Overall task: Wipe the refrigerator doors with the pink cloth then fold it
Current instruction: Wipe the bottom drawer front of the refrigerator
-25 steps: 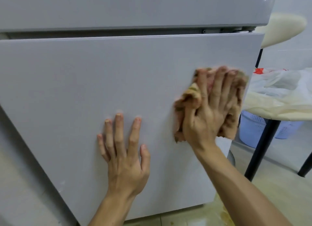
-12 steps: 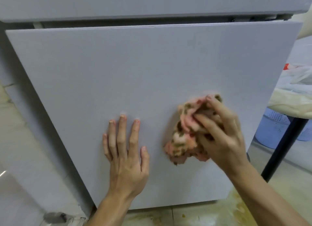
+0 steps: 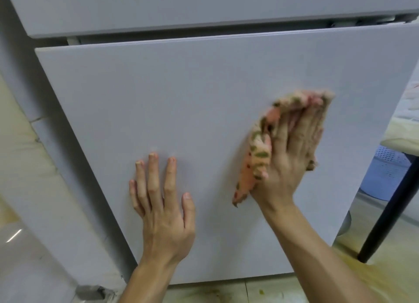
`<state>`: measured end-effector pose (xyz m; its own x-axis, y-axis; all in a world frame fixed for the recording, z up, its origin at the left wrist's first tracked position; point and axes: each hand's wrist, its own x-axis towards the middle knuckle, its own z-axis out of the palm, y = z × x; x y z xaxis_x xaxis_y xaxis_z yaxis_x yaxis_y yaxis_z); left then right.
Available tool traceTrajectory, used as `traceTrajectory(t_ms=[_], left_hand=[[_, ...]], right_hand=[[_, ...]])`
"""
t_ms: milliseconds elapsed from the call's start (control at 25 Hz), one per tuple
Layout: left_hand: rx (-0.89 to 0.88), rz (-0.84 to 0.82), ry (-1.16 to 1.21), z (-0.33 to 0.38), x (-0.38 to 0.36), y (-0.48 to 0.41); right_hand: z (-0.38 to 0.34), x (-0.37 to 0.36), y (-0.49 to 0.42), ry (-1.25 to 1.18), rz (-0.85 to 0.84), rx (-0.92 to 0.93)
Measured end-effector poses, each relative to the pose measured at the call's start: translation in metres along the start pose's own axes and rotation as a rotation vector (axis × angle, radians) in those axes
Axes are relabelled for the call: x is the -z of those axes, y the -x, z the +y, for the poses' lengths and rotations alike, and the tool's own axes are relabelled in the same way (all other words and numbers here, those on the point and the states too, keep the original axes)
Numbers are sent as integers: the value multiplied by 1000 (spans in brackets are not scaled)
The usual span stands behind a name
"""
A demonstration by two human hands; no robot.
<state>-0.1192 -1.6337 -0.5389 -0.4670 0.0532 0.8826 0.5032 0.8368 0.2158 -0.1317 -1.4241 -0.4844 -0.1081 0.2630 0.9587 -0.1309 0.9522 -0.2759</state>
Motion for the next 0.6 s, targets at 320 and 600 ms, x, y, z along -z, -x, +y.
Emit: traceTrajectory(t_ms=[320,600], left_hand=[[10,28,32,-34,8,-5],[-83,-73,-38,-28,6,7]], right_hand=[[-73,-13,97,-190,-387,530],[26,31,65,-45,-191,-30]])
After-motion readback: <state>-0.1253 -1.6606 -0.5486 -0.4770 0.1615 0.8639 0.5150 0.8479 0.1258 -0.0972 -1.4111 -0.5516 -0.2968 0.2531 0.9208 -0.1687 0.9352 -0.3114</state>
